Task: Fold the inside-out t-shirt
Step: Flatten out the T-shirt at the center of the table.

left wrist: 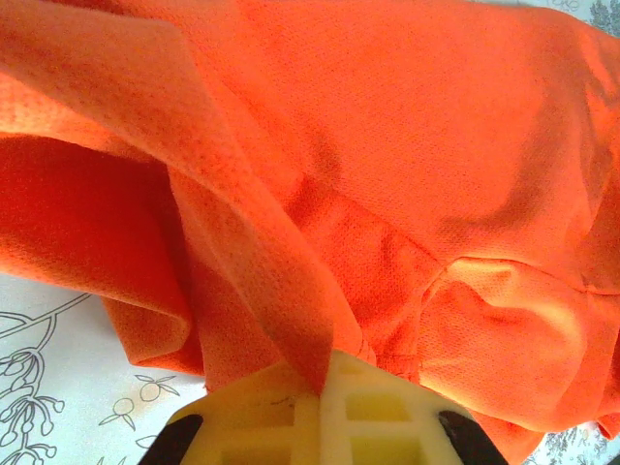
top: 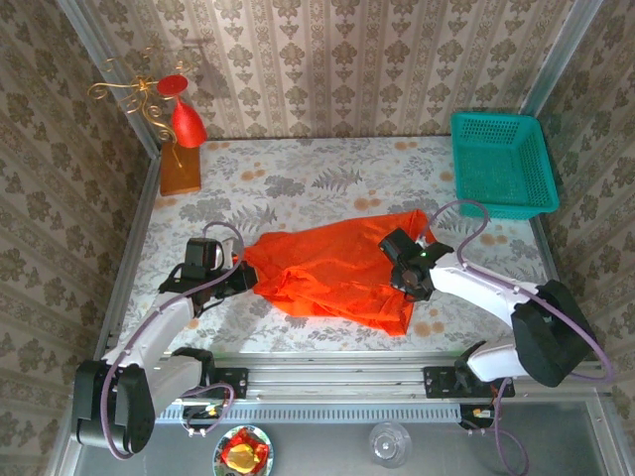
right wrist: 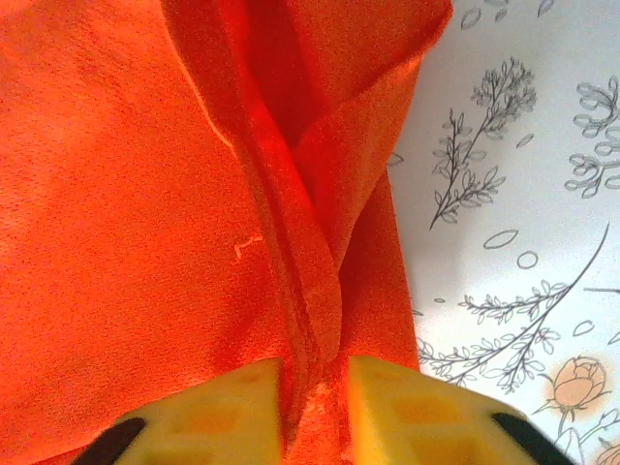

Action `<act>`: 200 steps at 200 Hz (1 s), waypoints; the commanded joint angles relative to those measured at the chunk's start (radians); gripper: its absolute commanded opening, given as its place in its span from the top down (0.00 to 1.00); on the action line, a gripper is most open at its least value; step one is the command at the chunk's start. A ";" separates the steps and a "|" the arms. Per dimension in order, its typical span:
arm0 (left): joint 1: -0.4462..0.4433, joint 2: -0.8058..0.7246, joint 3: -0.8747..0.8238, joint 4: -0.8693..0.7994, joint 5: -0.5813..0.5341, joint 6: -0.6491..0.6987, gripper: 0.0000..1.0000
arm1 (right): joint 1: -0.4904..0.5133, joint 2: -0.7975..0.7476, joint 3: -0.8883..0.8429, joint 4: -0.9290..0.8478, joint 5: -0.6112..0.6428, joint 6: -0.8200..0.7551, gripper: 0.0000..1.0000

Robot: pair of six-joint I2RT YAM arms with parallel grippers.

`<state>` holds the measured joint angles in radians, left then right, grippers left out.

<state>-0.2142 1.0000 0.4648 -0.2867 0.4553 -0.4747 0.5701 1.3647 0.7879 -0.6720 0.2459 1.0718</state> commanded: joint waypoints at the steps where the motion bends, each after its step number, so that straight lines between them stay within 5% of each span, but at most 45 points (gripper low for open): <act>1: 0.006 0.000 0.025 -0.028 -0.015 0.025 1.00 | -0.008 -0.033 -0.003 -0.036 -0.003 0.006 0.73; 106: 0.006 -0.004 0.029 -0.036 -0.018 0.028 1.00 | -0.016 0.015 -0.031 0.029 -0.074 0.009 0.73; 200: 0.037 -0.058 0.127 -0.111 -0.027 0.047 1.00 | -0.039 -0.116 0.023 -0.074 -0.023 -0.026 1.00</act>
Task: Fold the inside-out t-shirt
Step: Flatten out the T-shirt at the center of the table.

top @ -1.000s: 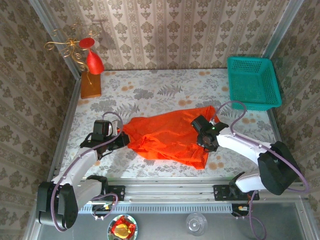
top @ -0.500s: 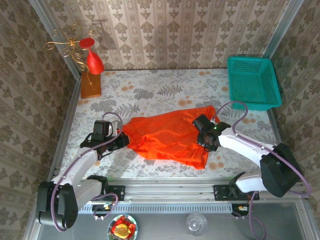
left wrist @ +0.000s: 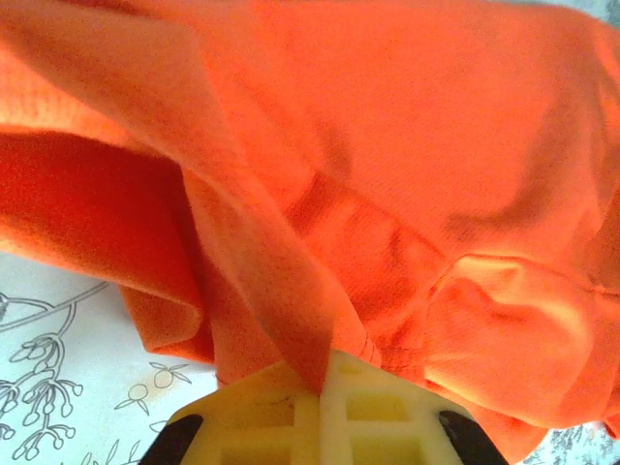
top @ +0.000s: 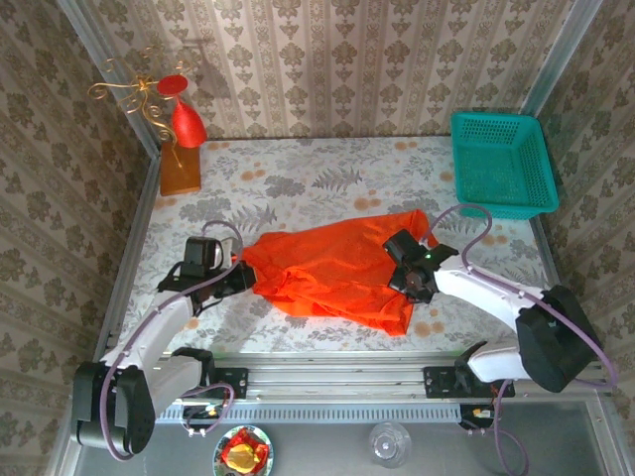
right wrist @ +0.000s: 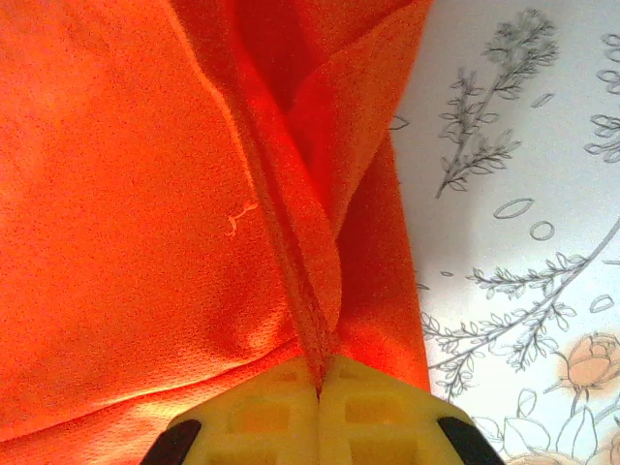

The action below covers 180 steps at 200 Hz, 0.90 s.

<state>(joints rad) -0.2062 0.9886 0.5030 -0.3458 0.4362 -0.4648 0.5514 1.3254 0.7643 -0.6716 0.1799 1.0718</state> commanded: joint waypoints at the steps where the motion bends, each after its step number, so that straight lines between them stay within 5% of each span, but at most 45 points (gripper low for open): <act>1: 0.032 -0.047 0.093 -0.053 -0.006 0.037 1.00 | -0.022 -0.080 0.049 -0.077 0.043 -0.029 1.00; 83: 0.363 -0.041 0.609 -0.018 0.262 -0.081 1.00 | -0.219 -0.387 0.438 -0.060 0.008 -0.499 1.00; 140: 0.657 -0.029 0.802 0.369 0.452 -0.472 1.00 | -0.245 -0.580 0.622 0.094 0.115 -0.763 1.00; 180: 0.621 -0.011 0.737 0.582 0.480 -0.648 1.00 | -0.245 -0.628 0.696 0.185 0.125 -0.795 1.00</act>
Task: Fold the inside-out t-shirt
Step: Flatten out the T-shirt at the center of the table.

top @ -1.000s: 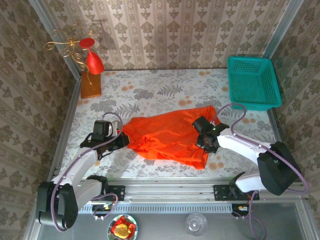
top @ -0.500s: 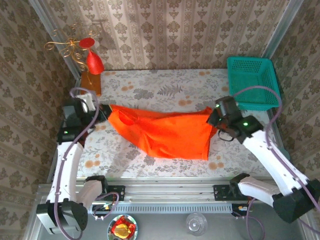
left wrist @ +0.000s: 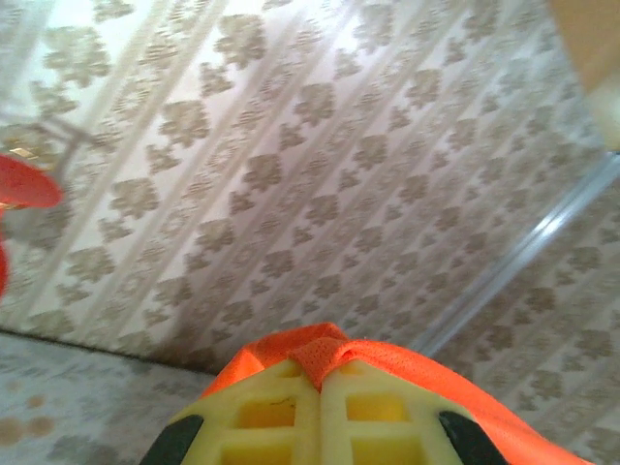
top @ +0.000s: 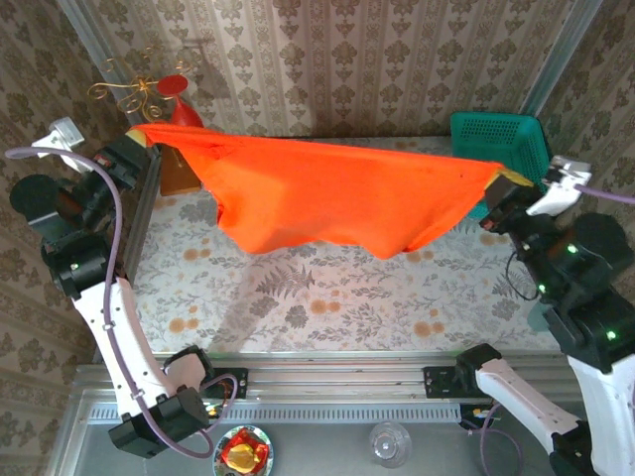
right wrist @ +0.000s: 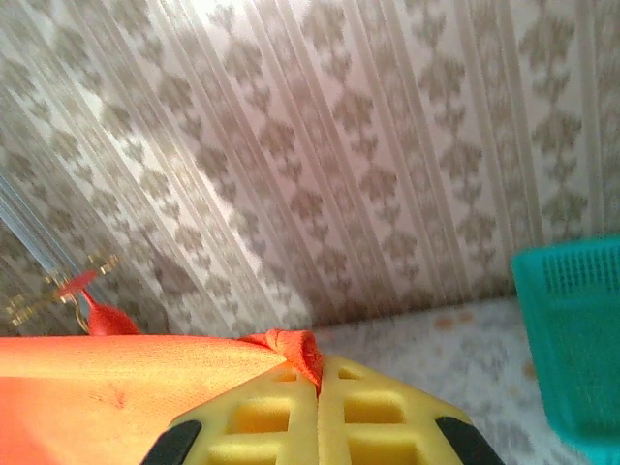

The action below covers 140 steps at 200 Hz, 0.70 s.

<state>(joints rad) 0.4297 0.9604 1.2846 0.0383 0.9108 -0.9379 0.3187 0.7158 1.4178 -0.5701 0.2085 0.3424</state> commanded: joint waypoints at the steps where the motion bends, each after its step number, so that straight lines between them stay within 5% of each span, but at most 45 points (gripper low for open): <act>1: -0.017 0.018 -0.047 0.202 0.004 -0.176 1.00 | -0.012 -0.016 0.042 0.084 0.093 -0.064 1.00; 22: -0.061 0.026 -0.007 0.209 -0.018 -0.168 1.00 | -0.011 0.031 0.006 0.118 -0.030 -0.018 1.00; 70: -0.130 0.150 0.467 0.212 -0.008 -0.109 1.00 | -0.011 0.194 -0.054 0.193 -0.297 0.127 1.00; 106: -0.230 0.082 0.303 0.000 -0.065 0.095 1.00 | -0.011 0.167 0.130 -0.023 0.050 -0.003 1.00; 140: -0.248 0.020 -0.008 0.089 -0.046 0.074 1.00 | -0.011 0.143 0.297 -0.090 0.198 -0.144 1.00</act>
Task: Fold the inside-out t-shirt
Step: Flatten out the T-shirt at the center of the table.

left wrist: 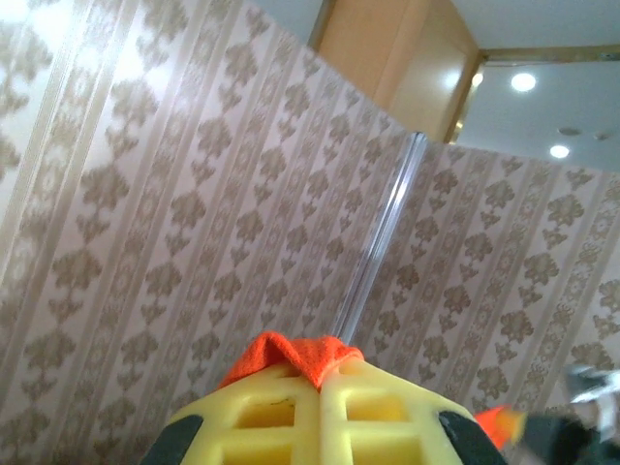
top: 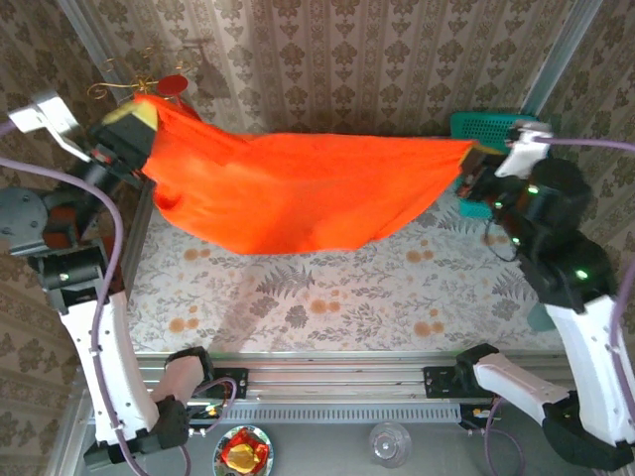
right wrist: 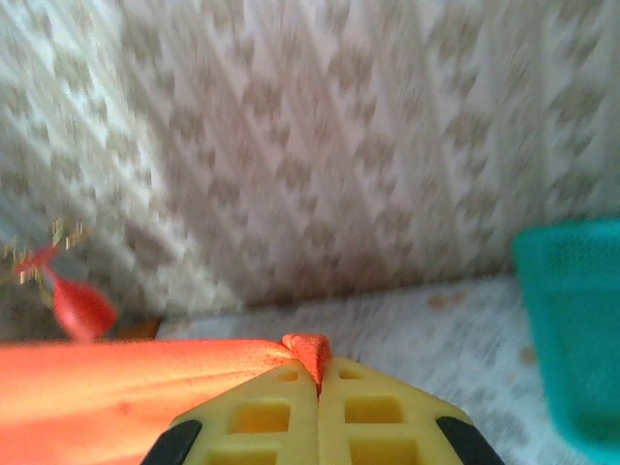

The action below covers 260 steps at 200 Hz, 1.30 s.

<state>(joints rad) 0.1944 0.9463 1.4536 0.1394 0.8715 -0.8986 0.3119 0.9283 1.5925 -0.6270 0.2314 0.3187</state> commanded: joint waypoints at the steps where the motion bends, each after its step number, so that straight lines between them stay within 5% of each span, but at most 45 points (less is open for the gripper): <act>1: -0.013 0.033 -0.182 -0.008 -0.005 0.032 1.00 | -0.004 -0.069 0.122 -0.033 0.173 -0.121 1.00; 19: -0.009 0.048 -0.176 0.034 0.000 0.005 1.00 | -0.004 -0.060 0.082 -0.010 0.110 -0.088 1.00; 59: -0.001 0.144 0.216 -0.152 0.026 0.112 1.00 | -0.005 0.012 -0.011 0.021 -0.045 0.031 1.00; 110: 0.014 0.058 0.043 -0.118 -0.003 0.092 1.00 | -0.004 -0.012 0.001 0.035 0.011 -0.008 1.00; 209: 0.080 -0.107 0.117 -0.210 -0.022 0.068 1.00 | -0.004 -0.244 -0.033 -0.006 -0.031 -0.006 1.00; 260: 0.076 -0.022 0.150 -0.183 -0.058 0.047 1.00 | -0.005 -0.113 0.150 -0.094 0.029 -0.015 1.00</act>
<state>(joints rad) 0.2653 0.8452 1.6047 -0.0700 0.8516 -0.8333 0.3119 0.7292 1.6772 -0.6712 0.2050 0.3134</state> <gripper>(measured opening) 0.049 0.049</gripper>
